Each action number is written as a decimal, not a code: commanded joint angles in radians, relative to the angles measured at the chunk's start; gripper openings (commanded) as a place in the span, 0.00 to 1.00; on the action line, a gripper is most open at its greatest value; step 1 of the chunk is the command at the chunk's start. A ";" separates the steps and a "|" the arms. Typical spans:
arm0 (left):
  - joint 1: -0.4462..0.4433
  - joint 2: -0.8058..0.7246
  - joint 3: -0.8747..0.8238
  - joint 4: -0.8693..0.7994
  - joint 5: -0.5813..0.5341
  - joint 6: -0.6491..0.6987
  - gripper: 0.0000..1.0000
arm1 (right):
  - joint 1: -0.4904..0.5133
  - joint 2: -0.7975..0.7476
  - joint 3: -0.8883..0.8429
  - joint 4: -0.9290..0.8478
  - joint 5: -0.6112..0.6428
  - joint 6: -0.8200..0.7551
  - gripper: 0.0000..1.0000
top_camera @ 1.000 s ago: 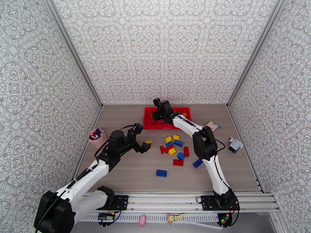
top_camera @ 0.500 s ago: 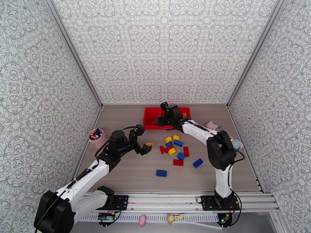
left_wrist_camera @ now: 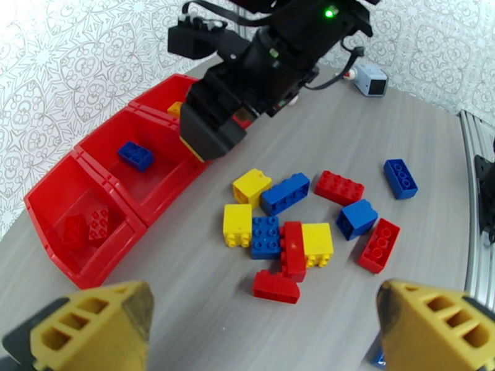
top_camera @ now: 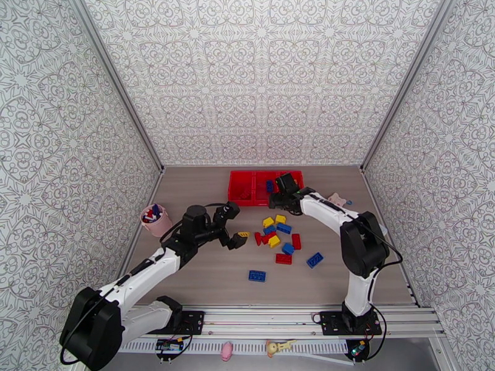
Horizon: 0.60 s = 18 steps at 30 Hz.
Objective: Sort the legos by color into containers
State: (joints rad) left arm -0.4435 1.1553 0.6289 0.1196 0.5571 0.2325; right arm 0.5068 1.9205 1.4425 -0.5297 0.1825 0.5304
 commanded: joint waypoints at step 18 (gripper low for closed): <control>-0.025 0.023 0.031 -0.009 0.044 0.065 1.00 | 0.002 0.159 0.024 -0.055 -0.102 0.147 0.57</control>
State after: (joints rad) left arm -0.4606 1.1725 0.6369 0.1192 0.5793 0.2710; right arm 0.5068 2.0605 1.4437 -0.5770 0.1059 0.6586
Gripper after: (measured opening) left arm 0.996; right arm 0.582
